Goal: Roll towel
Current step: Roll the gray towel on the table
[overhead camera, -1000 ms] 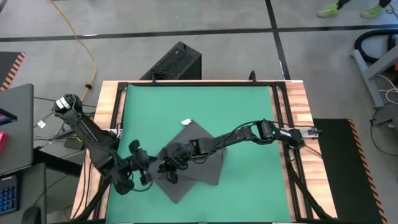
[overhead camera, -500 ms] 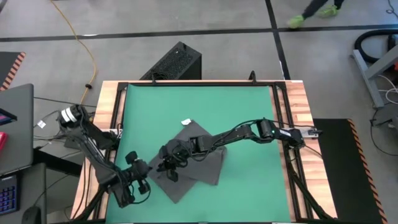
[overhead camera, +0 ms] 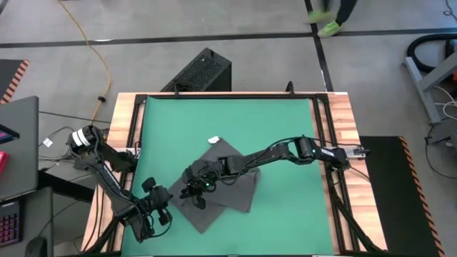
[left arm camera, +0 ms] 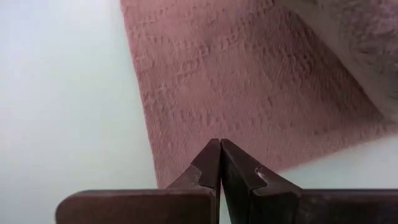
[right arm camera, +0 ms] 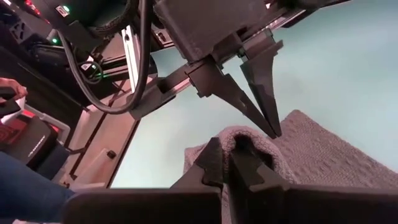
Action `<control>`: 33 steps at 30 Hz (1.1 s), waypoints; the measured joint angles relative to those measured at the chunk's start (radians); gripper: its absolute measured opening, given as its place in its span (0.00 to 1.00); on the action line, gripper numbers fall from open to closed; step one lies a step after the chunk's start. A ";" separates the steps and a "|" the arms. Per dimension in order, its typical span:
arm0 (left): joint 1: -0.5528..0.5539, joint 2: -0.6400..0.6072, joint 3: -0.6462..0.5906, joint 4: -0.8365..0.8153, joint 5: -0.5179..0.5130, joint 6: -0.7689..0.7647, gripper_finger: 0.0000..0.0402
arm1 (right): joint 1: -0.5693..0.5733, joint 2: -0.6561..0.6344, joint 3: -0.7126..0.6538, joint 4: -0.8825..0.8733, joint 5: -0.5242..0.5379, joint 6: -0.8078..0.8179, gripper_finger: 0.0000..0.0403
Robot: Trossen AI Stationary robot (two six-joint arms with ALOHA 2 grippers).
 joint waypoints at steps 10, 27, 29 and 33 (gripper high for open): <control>0.003 0.000 -0.010 0.046 0.004 0.010 0.00 | -0.007 0.000 0.000 0.013 0.001 -0.004 0.04; 0.096 0.000 -0.082 0.211 0.071 0.159 0.00 | -0.016 0.035 0.021 0.051 -0.017 0.019 0.04; 0.108 -0.001 -0.082 0.218 0.071 0.168 0.00 | -0.021 0.078 0.055 0.058 -0.029 0.024 0.04; 0.122 -0.001 -0.082 0.217 0.074 0.171 0.00 | -0.026 0.117 0.110 -0.009 -0.054 0.025 0.04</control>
